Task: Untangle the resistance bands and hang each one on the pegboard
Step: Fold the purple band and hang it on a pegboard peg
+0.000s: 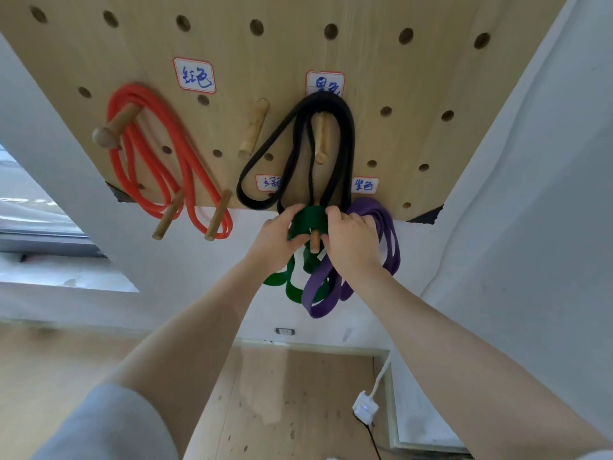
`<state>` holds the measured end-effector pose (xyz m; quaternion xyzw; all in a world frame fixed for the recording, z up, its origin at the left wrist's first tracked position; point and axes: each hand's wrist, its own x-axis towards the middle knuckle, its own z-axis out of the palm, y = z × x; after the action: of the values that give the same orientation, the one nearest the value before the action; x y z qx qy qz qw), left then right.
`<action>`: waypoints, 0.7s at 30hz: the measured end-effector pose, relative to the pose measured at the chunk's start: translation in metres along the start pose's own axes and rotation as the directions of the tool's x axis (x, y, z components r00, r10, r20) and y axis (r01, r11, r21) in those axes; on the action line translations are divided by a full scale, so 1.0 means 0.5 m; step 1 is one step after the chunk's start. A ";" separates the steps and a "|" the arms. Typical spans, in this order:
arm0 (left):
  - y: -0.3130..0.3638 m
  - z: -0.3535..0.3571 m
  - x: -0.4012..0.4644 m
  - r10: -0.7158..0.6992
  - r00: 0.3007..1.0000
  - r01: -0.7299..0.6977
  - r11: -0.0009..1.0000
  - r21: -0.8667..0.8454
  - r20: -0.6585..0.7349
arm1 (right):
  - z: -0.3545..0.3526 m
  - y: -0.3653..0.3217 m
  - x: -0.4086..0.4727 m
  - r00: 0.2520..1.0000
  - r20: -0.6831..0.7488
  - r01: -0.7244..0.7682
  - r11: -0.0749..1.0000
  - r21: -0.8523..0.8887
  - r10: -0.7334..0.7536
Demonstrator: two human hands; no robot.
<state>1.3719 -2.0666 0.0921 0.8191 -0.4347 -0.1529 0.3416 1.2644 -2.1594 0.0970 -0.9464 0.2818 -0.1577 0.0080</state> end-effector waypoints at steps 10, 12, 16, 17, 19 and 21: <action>-0.020 -0.021 0.013 0.051 0.986 -0.053 0.999 -0.011 -0.157 | -0.001 0.015 0.012 0.998 -0.026 0.065 0.985 0.159 -0.062; -0.025 -0.013 0.019 0.020 0.988 -0.024 0.999 -0.023 -0.152 | -0.002 0.015 0.016 0.997 -0.035 0.071 0.980 0.189 -0.065; -0.024 0.014 0.024 -0.104 0.991 0.100 0.993 -0.055 -0.079 | 0.002 0.019 0.015 0.995 -0.033 0.095 0.964 0.250 -0.089; -0.024 0.020 0.023 -0.132 0.990 0.128 0.990 -0.059 -0.056 | 0.003 0.021 0.012 0.995 -0.037 0.100 0.961 0.256 -0.093; -0.023 0.025 0.020 -0.155 0.987 0.153 0.987 -0.055 -0.037 | 0.004 0.024 0.006 0.993 -0.051 0.118 0.958 0.263 -0.109; -0.018 0.024 0.016 -0.162 0.985 0.161 0.987 -0.029 -0.059 | 0.001 0.024 0.002 0.991 -0.052 0.134 0.962 0.237 -0.125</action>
<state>1.3756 -2.0747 0.0777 0.8517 -0.3544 -0.1601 0.3513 1.2590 -2.1698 0.0956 -0.9518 0.1981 -0.2083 0.1069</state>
